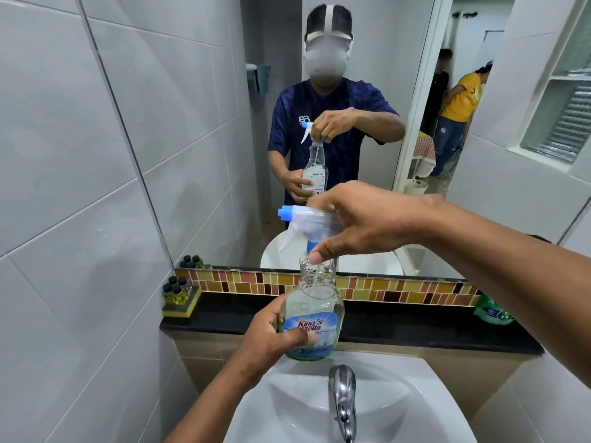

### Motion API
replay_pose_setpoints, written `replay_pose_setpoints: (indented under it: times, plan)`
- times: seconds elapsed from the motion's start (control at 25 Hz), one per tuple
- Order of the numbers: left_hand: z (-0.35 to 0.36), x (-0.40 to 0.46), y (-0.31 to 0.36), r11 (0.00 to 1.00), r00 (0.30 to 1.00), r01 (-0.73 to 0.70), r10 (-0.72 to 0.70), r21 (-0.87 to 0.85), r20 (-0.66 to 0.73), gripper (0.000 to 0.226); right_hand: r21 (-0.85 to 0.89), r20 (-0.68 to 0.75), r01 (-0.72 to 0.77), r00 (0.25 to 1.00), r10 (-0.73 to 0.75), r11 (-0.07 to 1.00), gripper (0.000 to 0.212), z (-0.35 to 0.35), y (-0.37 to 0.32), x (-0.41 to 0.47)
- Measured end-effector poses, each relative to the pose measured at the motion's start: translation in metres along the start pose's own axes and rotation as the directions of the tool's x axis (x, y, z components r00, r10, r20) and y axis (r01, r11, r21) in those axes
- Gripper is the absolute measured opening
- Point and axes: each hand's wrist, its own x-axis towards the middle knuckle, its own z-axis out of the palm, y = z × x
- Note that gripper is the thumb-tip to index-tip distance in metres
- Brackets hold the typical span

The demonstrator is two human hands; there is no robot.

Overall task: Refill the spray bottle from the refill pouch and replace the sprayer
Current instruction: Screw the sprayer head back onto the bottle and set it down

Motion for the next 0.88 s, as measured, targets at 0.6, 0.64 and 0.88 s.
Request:
replay_pose_setpoints:
  times: [0.6,0.64,0.88]
  plan:
    - [-0.015,0.065,-0.035,0.982,0.998,0.054,-0.058,-0.179,-0.015,0.075,0.604,0.081,-0.221,0.973,0.217,0.766,0.062,0.138,0.12,-0.006]
    - [-0.019,0.072,-0.04,0.982,0.997,0.07,-0.073,-0.176,-0.01,0.074,0.674,0.058,-0.198,0.974,0.217,0.711,0.06,0.156,0.128,0.0]
    - [-0.068,0.097,-0.07,0.983,0.984,0.176,-0.178,-0.049,-0.027,0.067,0.832,-0.01,-0.189,0.935,0.355,0.522,0.049,0.234,0.155,0.064]
